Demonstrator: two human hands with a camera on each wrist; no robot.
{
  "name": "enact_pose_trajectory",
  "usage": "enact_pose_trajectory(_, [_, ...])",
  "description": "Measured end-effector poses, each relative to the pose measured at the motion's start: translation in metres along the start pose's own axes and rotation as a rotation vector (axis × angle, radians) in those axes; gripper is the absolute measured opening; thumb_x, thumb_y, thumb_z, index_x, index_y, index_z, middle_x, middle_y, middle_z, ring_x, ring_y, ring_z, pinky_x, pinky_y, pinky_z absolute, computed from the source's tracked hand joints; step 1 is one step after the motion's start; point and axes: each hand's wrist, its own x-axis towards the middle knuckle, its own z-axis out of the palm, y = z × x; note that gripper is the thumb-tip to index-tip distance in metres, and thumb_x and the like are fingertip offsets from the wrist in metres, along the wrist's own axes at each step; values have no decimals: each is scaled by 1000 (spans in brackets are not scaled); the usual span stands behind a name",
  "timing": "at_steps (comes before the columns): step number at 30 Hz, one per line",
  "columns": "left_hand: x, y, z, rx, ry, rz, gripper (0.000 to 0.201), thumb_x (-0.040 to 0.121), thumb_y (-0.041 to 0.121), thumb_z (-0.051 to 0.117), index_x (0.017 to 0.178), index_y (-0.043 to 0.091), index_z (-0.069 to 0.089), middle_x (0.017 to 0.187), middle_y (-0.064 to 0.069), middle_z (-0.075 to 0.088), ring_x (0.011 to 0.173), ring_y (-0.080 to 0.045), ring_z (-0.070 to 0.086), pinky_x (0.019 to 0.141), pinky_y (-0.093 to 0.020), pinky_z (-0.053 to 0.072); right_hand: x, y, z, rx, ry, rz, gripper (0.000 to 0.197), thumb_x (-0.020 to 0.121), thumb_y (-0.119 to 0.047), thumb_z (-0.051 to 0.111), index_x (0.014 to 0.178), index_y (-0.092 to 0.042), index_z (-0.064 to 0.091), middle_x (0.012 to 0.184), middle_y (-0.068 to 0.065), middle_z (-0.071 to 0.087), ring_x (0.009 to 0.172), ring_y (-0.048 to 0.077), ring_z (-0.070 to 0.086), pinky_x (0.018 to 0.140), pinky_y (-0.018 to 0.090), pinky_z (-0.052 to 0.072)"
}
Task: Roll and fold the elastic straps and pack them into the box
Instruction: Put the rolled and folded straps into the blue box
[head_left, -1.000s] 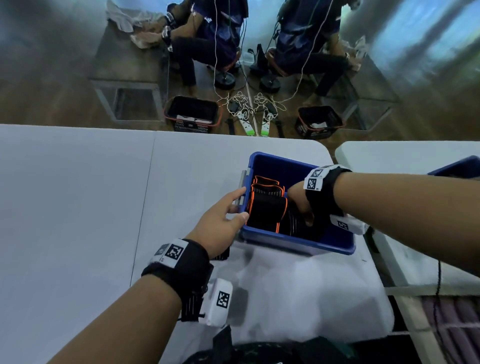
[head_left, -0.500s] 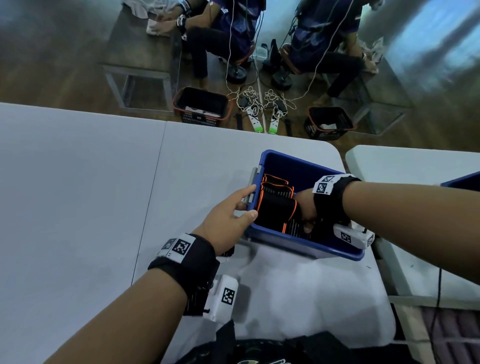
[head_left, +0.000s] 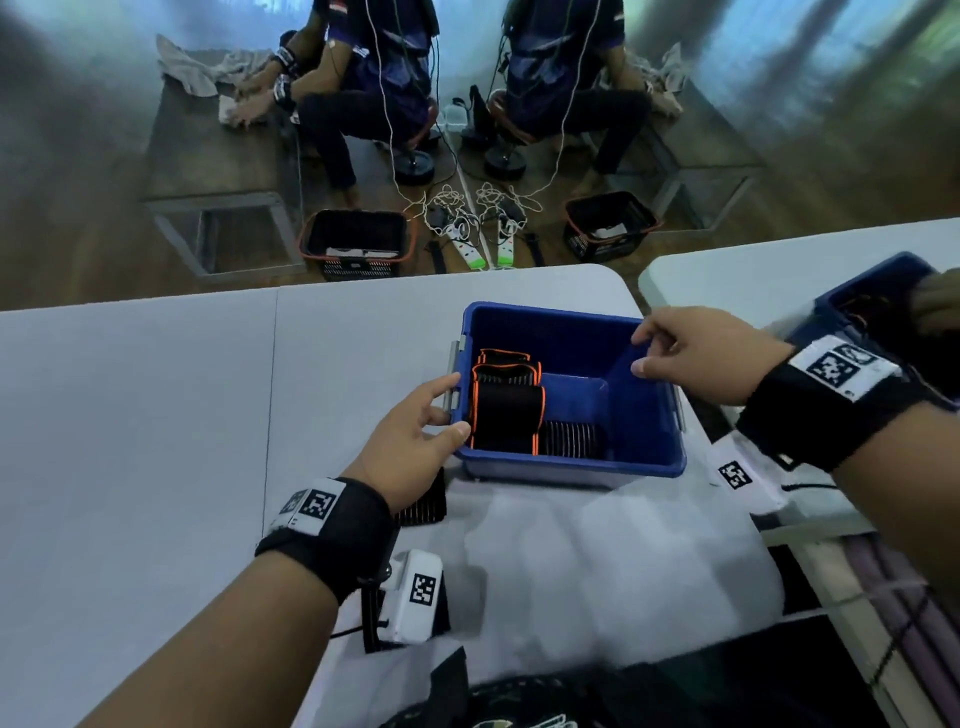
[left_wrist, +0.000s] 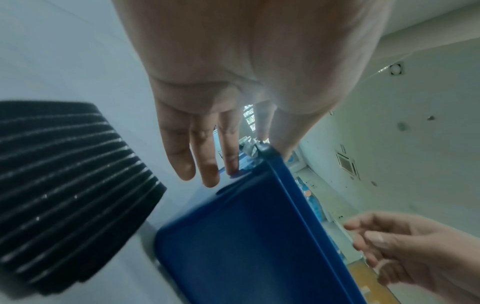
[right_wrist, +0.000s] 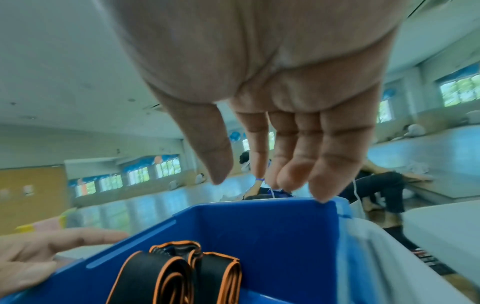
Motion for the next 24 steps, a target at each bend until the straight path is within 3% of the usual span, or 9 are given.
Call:
enact_pose_trajectory(4, [-2,3,-10,-40,-1,-86,35,105,29,44,138,40,51,115,2,70,102,-20,69,89,-36,56,-32,41,39,81,127,81,35,87,-32,70,118,-20,60,105,-2,59,85,15,58,76,30,44])
enact_pose_trajectory(7, [0,-10,-23,63,46,-203,34,101,24,54,134,30,55,116,0,68,104,-25,67,93,-42,55,-48,53,72,279,215,92,41,88,-23,69,126,-21,54,114,-2,57,89,14,58,78,30,44])
enact_pose_trajectory(10, [4,-24,-33,425,-115,-278,48,79,31,78,124,31,61,113,3,67,98,-18,67,95,-38,54,-57,59,99,421,318,105,43,89,-17,66,129,-22,53,120,0,55,98,15,58,88,39,53])
enact_pose_trajectory(12, [5,-27,-34,631,-249,-303,54,67,36,81,118,30,67,109,6,69,96,-14,67,96,-38,54,-58,59,112,449,387,93,43,90,-13,64,131,-18,54,123,3,53,101,13,57,90,43,55])
enact_pose_trajectory(17, [13,-20,-23,858,-337,-269,52,74,21,81,123,25,66,110,5,66,98,-14,64,90,-28,52,-63,59,132,448,587,38,32,88,-7,61,120,-12,62,119,6,58,108,24,54,96,48,49])
enact_pose_trajectory(20, [13,-20,-16,901,-374,-272,55,74,21,78,127,22,64,104,6,66,93,-13,65,79,-24,51,-61,58,137,468,622,44,32,88,-6,60,119,-12,63,119,7,59,108,26,53,95,44,48])
enact_pose_trajectory(24, [12,-22,-14,899,-361,-271,53,70,24,81,120,21,66,92,13,63,82,-4,64,66,-16,46,-61,58,142,468,675,32,32,86,-4,61,117,-11,65,116,7,60,104,26,53,90,28,40])
